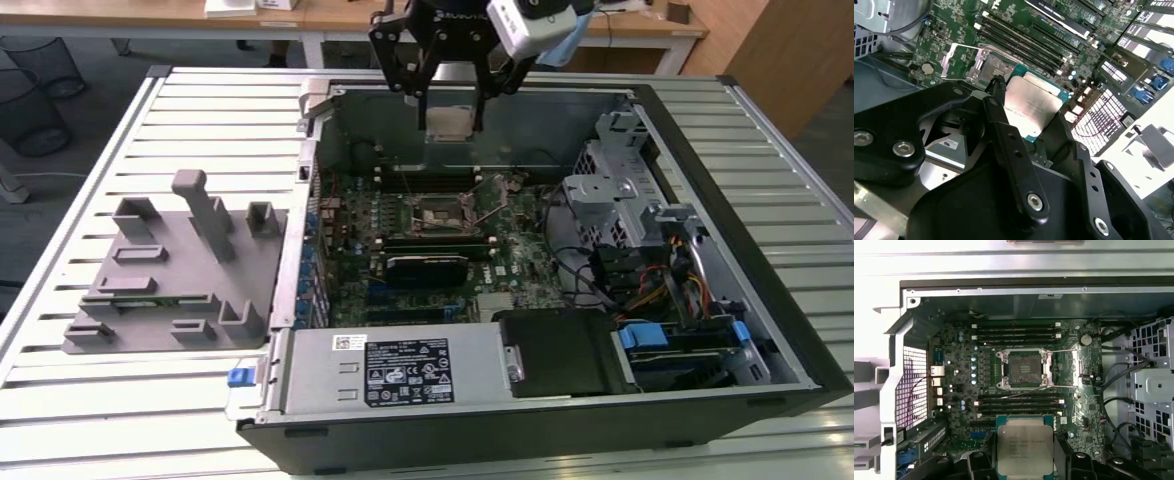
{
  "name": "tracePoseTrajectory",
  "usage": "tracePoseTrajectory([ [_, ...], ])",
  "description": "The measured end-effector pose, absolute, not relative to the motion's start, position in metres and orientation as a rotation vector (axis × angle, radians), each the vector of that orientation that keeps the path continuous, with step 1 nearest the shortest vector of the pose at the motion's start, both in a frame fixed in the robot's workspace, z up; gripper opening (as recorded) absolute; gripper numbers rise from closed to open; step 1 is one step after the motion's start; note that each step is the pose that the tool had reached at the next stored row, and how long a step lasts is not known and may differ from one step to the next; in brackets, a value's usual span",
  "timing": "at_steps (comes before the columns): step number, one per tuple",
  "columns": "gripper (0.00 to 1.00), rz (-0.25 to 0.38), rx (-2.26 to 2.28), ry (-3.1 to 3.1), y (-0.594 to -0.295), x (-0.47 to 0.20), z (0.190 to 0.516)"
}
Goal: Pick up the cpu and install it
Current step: 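Pick up the cpu and move it towards the insertion slot, then place the cpu into insertion slot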
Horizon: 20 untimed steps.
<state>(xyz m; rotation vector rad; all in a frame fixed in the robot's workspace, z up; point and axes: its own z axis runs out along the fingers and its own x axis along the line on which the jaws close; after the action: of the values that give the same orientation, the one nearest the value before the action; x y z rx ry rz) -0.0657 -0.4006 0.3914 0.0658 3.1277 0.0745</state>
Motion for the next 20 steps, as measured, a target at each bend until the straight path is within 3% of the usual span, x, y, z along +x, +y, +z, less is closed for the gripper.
tracePoseTrajectory([
  [20,0.54,0.07,0.077,3.127,-0.4,-0.039,0.389],
])
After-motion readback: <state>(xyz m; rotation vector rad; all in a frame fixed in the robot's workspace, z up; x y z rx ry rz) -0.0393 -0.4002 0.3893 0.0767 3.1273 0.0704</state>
